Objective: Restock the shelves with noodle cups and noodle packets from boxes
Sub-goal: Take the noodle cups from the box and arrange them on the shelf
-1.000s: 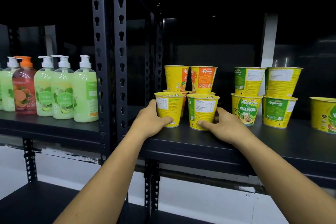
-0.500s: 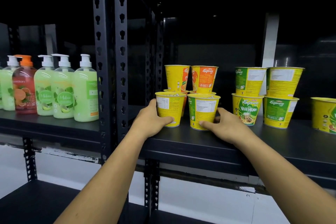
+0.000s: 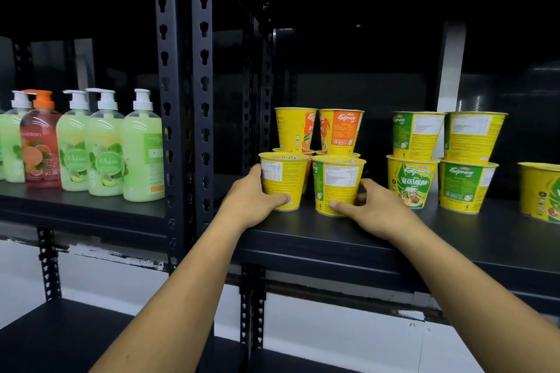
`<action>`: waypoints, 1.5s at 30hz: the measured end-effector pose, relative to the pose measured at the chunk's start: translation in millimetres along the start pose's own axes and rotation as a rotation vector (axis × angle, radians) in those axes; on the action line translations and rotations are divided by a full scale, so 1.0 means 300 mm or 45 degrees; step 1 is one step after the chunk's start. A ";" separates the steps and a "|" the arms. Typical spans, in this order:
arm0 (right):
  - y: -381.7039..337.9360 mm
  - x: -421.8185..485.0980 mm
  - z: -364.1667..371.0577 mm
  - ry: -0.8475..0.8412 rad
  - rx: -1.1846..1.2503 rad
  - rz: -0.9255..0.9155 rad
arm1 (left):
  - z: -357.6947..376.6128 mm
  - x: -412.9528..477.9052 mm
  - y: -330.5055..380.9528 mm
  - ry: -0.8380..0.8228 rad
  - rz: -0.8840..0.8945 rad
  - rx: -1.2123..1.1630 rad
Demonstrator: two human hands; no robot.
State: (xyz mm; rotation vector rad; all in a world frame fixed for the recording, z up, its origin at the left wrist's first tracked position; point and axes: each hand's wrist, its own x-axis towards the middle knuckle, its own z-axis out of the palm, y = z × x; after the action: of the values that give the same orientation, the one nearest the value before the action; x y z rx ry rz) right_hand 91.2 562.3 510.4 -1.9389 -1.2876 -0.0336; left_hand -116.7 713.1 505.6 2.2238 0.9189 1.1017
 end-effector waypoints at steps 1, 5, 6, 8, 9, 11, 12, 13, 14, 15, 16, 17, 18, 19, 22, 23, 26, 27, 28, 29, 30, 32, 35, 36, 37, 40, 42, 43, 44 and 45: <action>0.000 0.000 0.000 0.002 -0.002 -0.002 | 0.000 -0.001 0.000 0.000 -0.001 0.001; -0.001 -0.002 0.002 0.012 -0.019 -0.012 | 0.000 -0.003 0.004 0.001 -0.006 0.010; -0.001 -0.002 0.003 0.014 -0.018 -0.010 | 0.000 -0.002 0.004 0.003 -0.009 0.013; -0.001 -0.002 0.002 0.012 -0.020 0.002 | 0.001 -0.002 0.003 0.004 -0.013 0.016; -0.001 -0.002 0.002 0.008 -0.024 0.006 | 0.001 -0.003 0.001 0.005 -0.016 0.018; 0.001 -0.003 0.004 0.004 -0.032 0.010 | 0.002 -0.002 -0.002 0.011 -0.016 0.017; 0.001 -0.003 0.004 0.004 -0.040 0.012 | 0.003 -0.001 -0.003 0.021 -0.011 -0.006; 0.001 -0.004 0.004 0.006 -0.056 0.015 | 0.004 -0.004 -0.002 0.048 0.000 -0.051; 0.001 -0.004 0.005 0.012 -0.083 0.016 | 0.005 -0.007 -0.002 0.104 0.010 -0.100; 0.000 -0.005 0.007 0.021 -0.126 0.015 | 0.005 -0.011 -0.003 0.192 0.021 -0.133; -0.002 -0.006 0.011 0.034 -0.190 0.014 | 0.005 -0.015 -0.003 0.301 0.035 -0.143; -0.006 -0.008 0.014 0.048 -0.277 0.015 | 0.005 -0.024 -0.003 0.412 0.060 -0.139; -0.012 -0.013 0.017 0.070 -0.380 0.016 | 0.006 -0.032 0.000 0.506 0.099 -0.131; -0.020 -0.021 0.019 0.102 -0.492 0.016 | 0.007 -0.040 0.004 0.562 0.140 -0.123; -0.039 -0.054 0.013 0.230 -0.733 -0.011 | 0.016 -0.052 0.012 0.457 0.206 -0.089; -0.044 -0.066 0.008 0.260 -0.767 -0.031 | 0.018 -0.057 0.014 0.385 0.234 -0.052; -0.042 -0.097 -0.005 0.276 -0.757 -0.108 | 0.021 -0.073 0.012 0.210 0.373 0.121; -0.037 -0.107 -0.010 0.245 -0.711 -0.133 | 0.022 -0.080 0.012 0.177 0.419 0.194; -0.031 -0.118 -0.018 0.201 -0.657 -0.161 | 0.023 -0.086 0.015 0.158 0.458 0.259; -0.025 -0.135 -0.026 0.154 -0.612 -0.196 | 0.022 -0.093 0.020 0.149 0.490 0.318; -0.018 -0.155 -0.034 0.114 -0.588 -0.245 | 0.021 -0.098 0.024 0.143 0.515 0.378; -0.002 -0.209 -0.044 0.056 -0.623 -0.359 | 0.020 -0.116 0.036 0.109 0.552 0.535; 0.011 -0.292 -0.051 0.009 -0.682 -0.477 | 0.036 -0.166 0.042 0.098 0.587 0.722; 0.016 -0.313 -0.052 0.004 -0.683 -0.511 | 0.046 -0.188 0.039 0.122 0.610 0.739; 0.022 -0.332 -0.054 -0.011 -0.697 -0.541 | 0.058 -0.210 0.036 0.149 0.638 0.735; 0.057 -0.390 -0.065 -0.083 -0.670 -0.589 | 0.098 -0.284 0.021 0.245 0.752 0.594; 0.085 -0.436 -0.077 -0.072 -0.580 -0.608 | 0.130 -0.341 0.017 0.339 0.851 0.459; 0.098 -0.462 -0.083 -0.052 -0.542 -0.622 | 0.147 -0.372 0.016 0.378 0.887 0.387; 0.112 -0.490 -0.086 -0.032 -0.512 -0.637 | 0.163 -0.408 0.017 0.394 0.908 0.313; 0.124 -0.523 -0.088 -0.015 -0.484 -0.653 | 0.178 -0.448 0.020 0.389 0.914 0.243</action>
State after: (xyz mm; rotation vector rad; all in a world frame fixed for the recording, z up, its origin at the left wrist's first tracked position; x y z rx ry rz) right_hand 54.6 419.4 440.1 -1.8528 -1.8599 -0.5591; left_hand -130.9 602.0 413.7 2.6789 0.3196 1.7644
